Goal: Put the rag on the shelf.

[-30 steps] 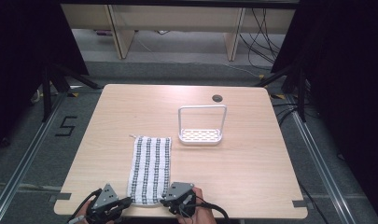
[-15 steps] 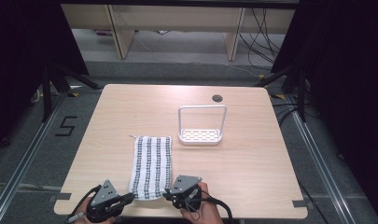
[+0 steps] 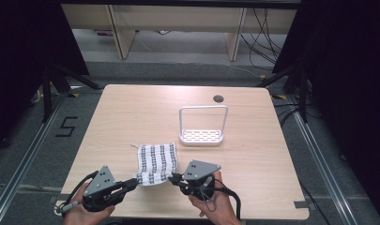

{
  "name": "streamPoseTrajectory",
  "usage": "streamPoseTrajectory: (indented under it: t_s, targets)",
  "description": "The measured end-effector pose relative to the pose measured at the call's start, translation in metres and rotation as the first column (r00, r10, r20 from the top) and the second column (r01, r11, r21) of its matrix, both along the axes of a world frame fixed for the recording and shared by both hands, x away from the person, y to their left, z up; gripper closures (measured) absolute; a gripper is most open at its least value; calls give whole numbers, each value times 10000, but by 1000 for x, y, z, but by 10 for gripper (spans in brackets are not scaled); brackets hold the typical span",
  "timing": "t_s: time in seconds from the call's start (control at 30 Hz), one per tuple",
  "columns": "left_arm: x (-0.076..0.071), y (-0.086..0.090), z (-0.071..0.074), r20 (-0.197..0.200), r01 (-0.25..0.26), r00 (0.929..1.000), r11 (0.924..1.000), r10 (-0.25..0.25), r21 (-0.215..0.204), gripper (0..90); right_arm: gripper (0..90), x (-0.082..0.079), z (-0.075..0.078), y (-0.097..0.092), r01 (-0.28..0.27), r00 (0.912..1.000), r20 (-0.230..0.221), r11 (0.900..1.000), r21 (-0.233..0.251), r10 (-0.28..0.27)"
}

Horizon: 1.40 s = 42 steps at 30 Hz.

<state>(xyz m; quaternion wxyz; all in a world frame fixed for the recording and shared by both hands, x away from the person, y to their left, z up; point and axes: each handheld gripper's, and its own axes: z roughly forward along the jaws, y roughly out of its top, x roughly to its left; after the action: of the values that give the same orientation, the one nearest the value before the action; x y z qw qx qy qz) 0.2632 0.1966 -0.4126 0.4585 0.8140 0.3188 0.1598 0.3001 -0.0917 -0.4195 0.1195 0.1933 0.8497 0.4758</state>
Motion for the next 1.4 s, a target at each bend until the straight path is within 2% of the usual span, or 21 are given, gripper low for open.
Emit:
streamPoseTrajectory:
  t_s: [0.07, 0.17, 0.23, 0.3, 0.33, 0.37, 0.4, 0.47, 0.6, 0.67, 0.83, 0.87, 0.93, 0.97, 1.03, 1.07, 1.2, 1.3, 1.4]
  targets:
    - [3, -5, 12, 101, 175, 9998, 9998, -175, 5, 862, 854, 3, 12, -4, -27, 9997, 236, 9998, 204, 22]
    - [9, -11, 28, 48, 358, 9993, 9993, -358, -68, 862, 855, 6, 29, -9, 85, 9991, 418, 9986, 518, -107]
    - [12, -13, 32, 35, 405, 9992, 9990, -405, -188, 863, 855, 8, 41, -12, 83, 9987, 500, 9986, 531, -109]
    - [22, -16, 44, -195, 626, 9978, 9965, -637, -555, 863, 856, 10, 53, -15, 153, 9980, 597, 9983, 557, -186]
    - [25, -17, 49, -196, 607, 9979, 9964, -620, -599, 862, 856, 12, 58, -17, 157, 9969, 754, 9981, 599, -202]
    - [28, -18, 52, -221, 686, 9973, 9948, -705, -749, 863, 856, 12, 63, -18, 222, 9971, 712, 9977, 646, -268]
    - [30, -19, 57, -285, 684, 9971, 9953, -705, -687, 862, 857, 12, 68, -20, 288, 9968, 729, 9972, 691, -338]
    - [36, -21, 66, -241, 739, 9968, 9923, -767, -992, 863, 857, 13, 78, -25, 356, 9952, 880, 9967, 731, -420]
    - [47, -24, 81, -310, 921, 9948, 9865, -971, -1351, 862, 857, 16, 98, -38, 480, 9930, 1035, 9952, 852, -567]
    - [52, -28, 85, -355, 998, 9937, 9836, -1063, -1505, 862, 857, 18, 105, -43, 612, 9927, 980, 9939, 914, -702]
    - [66, -43, 94, -346, 1230, 9909, 9804, -1298, -1537, 862, 857, 23, 120, -55, 939, 9890, 1053, 9907, 984, -1042]
    - [68, -46, 96, -334, 1203, 9914, 9818, -1265, -1470, 862, 858, 24, 123, -58, 982, 9882, 1086, 9910, 910, -1079]
    - [72, -51, 100, -307, 1280, 9905, 9794, -1343, -1562, 862, 857, 26, 127, -62, 1128, 9842, 1253, 9887, 987, -1248]
    - [75, -53, 102, -291, 1313, 9900, 9781, -1377, -1612, 862, 857, 28, 129, -65, 1053, 9858, 1213, 9900, 944, -1164]
    - [78, -55, 104, -303, 1316, 9899, 9765, -1387, -1705, 862, 858, 30, 134, -69, 1277, 9828, 1227, 9877, 903, -1383]
    - [84, -57, 109, -267, 1381, 9890, 9729, -1455, -1852, 862, 857, 31, 137, -71, 1318, 9817, 1253, 9867, 950, -1432]
    - [95, -62, 120, -131, 1312, 9905, 9700, -1367, -2045, 862, 857, 38, 146, -79, 1545, 9767, 1345, 9829, 1005, -1673]
    - [102, -67, 128, -19, 1277, 9914, 9721, -1306, -1966, 862, 857, 43, 151, -83, 1676, 9766, 1151, 9784, 1208, -1816]
    - [111, -74, 134, 42, 1257, 9919, 9754, -1270, -1812, 862, 856, 49, 154, -88, 1970, 9690, 1244, 9714, 1328, -2135]
